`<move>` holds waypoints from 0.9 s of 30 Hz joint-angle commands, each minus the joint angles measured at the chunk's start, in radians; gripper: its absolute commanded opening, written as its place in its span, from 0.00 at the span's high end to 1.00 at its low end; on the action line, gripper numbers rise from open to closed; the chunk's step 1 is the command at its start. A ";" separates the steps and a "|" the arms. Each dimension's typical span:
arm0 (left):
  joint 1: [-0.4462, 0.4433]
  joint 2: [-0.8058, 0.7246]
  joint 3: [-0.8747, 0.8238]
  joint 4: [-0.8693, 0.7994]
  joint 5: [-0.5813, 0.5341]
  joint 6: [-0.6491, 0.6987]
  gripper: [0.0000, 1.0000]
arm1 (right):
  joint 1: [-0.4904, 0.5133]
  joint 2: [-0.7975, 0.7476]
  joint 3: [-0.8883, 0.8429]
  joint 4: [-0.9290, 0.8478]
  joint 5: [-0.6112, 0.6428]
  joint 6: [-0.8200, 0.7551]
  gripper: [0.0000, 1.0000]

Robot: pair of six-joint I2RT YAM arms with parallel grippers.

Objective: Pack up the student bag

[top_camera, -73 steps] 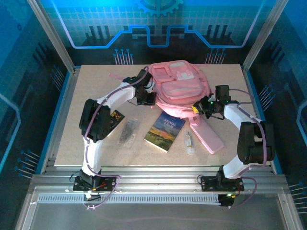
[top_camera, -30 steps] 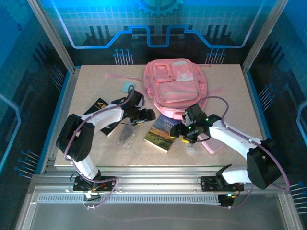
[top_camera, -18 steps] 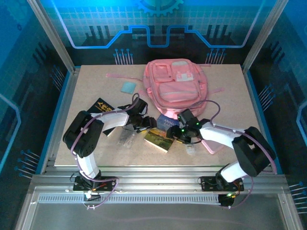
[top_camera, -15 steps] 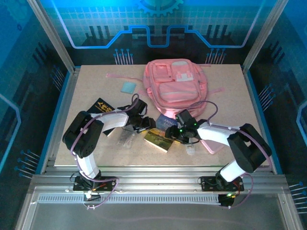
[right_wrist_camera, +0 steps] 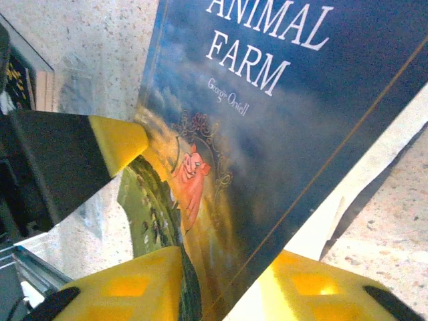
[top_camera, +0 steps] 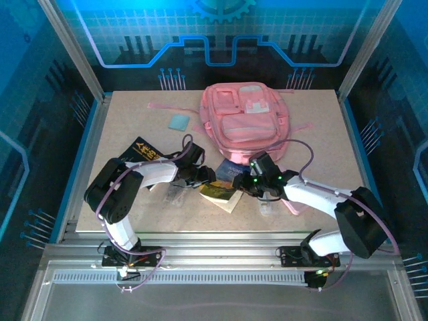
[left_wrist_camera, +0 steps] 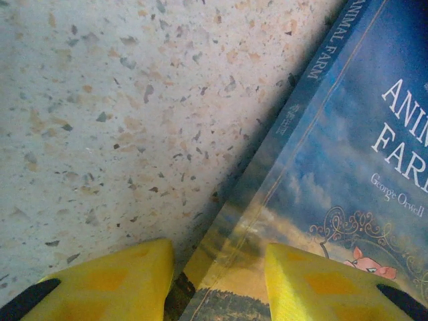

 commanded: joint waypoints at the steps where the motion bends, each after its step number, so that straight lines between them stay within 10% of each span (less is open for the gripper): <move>1: -0.060 0.016 -0.034 -0.087 0.133 -0.031 0.59 | 0.028 0.036 -0.004 0.111 -0.034 0.033 0.72; 7: -0.059 -0.055 -0.017 -0.131 0.129 -0.047 0.56 | 0.026 0.020 0.020 0.081 -0.014 0.058 1.00; 14: 0.009 -0.206 0.006 -0.173 0.086 -0.061 0.25 | 0.027 -0.069 0.095 -0.087 -0.099 -0.022 1.00; 27: 0.082 -0.226 -0.128 -0.050 0.138 -0.119 0.22 | -0.057 -0.113 0.068 -0.022 -0.318 -0.126 1.00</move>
